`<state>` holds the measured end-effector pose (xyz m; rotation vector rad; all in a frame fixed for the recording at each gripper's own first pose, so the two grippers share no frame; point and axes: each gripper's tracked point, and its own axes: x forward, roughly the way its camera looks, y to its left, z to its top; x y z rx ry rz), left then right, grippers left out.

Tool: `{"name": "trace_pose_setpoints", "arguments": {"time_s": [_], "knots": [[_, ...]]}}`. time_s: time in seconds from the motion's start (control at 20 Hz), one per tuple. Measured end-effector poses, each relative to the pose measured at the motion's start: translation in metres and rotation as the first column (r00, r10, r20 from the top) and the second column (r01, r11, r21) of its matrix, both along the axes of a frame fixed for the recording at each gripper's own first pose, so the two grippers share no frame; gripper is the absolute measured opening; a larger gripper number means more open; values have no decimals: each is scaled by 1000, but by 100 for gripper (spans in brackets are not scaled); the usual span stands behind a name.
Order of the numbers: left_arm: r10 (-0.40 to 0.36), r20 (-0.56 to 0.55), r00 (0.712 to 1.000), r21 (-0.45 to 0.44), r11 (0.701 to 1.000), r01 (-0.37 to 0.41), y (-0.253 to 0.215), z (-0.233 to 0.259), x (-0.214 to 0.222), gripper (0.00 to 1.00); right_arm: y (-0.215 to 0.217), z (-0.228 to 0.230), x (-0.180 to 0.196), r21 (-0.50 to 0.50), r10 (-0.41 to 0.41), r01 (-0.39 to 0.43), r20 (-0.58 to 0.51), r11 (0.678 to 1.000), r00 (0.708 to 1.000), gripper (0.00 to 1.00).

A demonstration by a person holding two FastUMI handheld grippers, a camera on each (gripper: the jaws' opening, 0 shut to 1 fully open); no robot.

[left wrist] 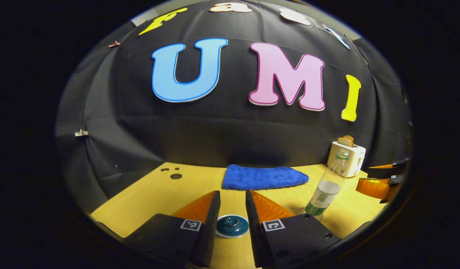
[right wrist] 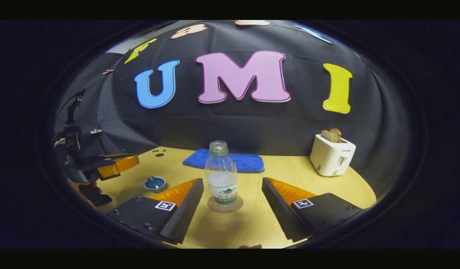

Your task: Open the teacup lid with one hand, grasp the water bottle and pour water into the teacup with the other hand; after pouring, place the water bottle on the coaster and then close the teacup lid.

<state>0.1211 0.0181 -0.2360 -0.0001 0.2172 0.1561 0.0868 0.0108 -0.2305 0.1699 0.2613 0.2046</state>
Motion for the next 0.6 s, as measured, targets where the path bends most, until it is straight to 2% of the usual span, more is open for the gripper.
{"name": "trace_pose_setpoints", "arguments": {"time_s": [0.05,0.2,0.4,0.6], "knots": [[-2,5,1000,-3,1000,2,-1,16,-5,45,-1,15,-2,1,-3,3,10,1000,1000,97],[-8,27,1000,-12,1000,9,-2,68,-16,45,-9,62,-13,-12,-20,21,43,1000,999,97],[-21,69,997,24,1000,20,-4,131,-30,44,-16,122,-26,-19,-46,48,95,999,994,97],[-40,90,995,30,999,38,-11,172,-49,44,-25,169,-36,-6,-81,82,133,997,988,97]]}}
